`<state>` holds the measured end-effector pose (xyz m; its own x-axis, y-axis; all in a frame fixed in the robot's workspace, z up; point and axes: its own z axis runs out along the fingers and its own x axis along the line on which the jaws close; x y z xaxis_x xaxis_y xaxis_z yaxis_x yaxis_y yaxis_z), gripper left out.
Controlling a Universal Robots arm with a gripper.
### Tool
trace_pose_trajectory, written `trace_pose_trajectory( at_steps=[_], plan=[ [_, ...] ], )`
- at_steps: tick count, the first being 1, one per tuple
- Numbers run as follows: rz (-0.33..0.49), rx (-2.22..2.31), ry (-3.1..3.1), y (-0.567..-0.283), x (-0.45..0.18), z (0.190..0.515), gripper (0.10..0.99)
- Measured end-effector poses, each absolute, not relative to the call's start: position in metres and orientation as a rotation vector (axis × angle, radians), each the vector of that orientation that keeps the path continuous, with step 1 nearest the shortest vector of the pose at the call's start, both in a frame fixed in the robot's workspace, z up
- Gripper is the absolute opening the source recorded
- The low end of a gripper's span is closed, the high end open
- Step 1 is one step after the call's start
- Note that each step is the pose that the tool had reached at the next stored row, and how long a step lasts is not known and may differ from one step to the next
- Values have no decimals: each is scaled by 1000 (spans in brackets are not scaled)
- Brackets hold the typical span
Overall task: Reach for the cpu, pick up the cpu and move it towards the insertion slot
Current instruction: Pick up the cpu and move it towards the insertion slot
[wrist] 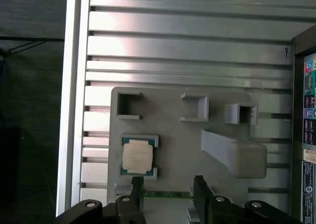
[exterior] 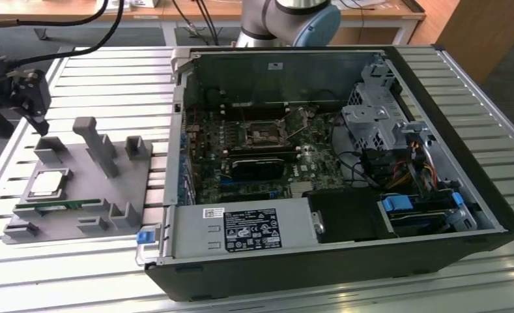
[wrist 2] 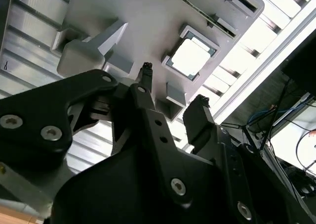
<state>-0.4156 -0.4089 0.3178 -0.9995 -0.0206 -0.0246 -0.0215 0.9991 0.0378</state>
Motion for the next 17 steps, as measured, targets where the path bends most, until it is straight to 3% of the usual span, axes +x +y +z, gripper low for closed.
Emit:
trace_pose_trajectory(
  at_steps=[3, 4, 17],
  plan=[
    [58, -33, 3116, -409, -416, 314, 584],
    [58, -33, 3116, -409, -417, 313, 647],
    [58, -33, 3116, -409, -419, 296, 647]
  ],
)
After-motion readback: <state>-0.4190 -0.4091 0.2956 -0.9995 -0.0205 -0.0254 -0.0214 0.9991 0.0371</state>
